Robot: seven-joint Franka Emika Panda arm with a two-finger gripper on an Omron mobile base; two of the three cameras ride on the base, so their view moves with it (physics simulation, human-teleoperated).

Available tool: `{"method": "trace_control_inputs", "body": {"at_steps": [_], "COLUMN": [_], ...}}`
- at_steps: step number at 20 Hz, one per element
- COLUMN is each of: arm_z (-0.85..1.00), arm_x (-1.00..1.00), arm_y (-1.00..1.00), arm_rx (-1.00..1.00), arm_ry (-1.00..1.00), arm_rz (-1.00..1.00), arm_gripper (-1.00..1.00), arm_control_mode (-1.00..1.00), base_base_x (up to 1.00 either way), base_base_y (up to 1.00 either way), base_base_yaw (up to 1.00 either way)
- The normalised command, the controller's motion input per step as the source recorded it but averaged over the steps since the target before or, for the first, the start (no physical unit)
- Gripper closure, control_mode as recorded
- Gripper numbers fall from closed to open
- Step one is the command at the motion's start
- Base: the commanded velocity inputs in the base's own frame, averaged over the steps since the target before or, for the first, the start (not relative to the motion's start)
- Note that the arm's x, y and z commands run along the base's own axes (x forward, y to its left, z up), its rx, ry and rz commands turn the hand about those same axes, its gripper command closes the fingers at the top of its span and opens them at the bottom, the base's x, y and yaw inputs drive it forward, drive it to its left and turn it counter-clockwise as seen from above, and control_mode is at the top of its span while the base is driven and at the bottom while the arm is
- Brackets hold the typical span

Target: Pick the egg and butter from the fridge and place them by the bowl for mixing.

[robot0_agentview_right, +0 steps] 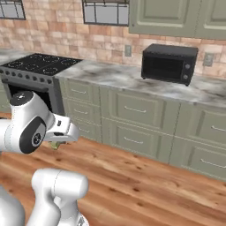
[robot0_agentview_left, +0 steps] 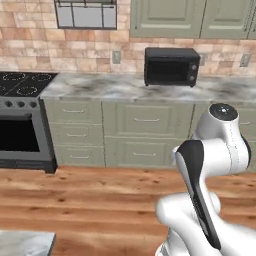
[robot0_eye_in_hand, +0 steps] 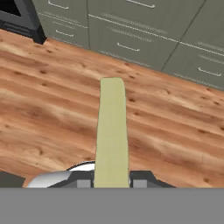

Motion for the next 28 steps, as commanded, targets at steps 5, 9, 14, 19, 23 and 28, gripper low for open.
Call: {"method": "trace_control_inputs", "body": {"at_steps": [5,9,14,19,23,28], "arm_z": [0.00,0.00,0.00,0.00,0.00,0.00], "arm_x": [0.00,0.00,0.00,0.00,0.00,0.00], "arm_y": [0.00,0.00,0.00,0.00,0.00,0.00], "arm_rx": [0.00,0.00,0.00,0.00,0.00,0.00], "arm_ry": [0.00,0.00,0.00,0.00,0.00,0.00], "arm_rz": [0.00,0.00,0.00,0.00,0.00,0.00], "arm_gripper": [1.00,1.00,1.00,1.00,1.00,1.00], "arm_control_mode": [1.00,1.00,1.00,1.00,1.00,1.00], "base_base_x": [0.73,0.86,0.89,0.78,0.74,0.67], "base_base_y": [0.19,0.09,0.08,0.06,0.09,0.12], "base_base_yaw": [0.36,0.31,0.27,0.35,0.32,0.36]}}
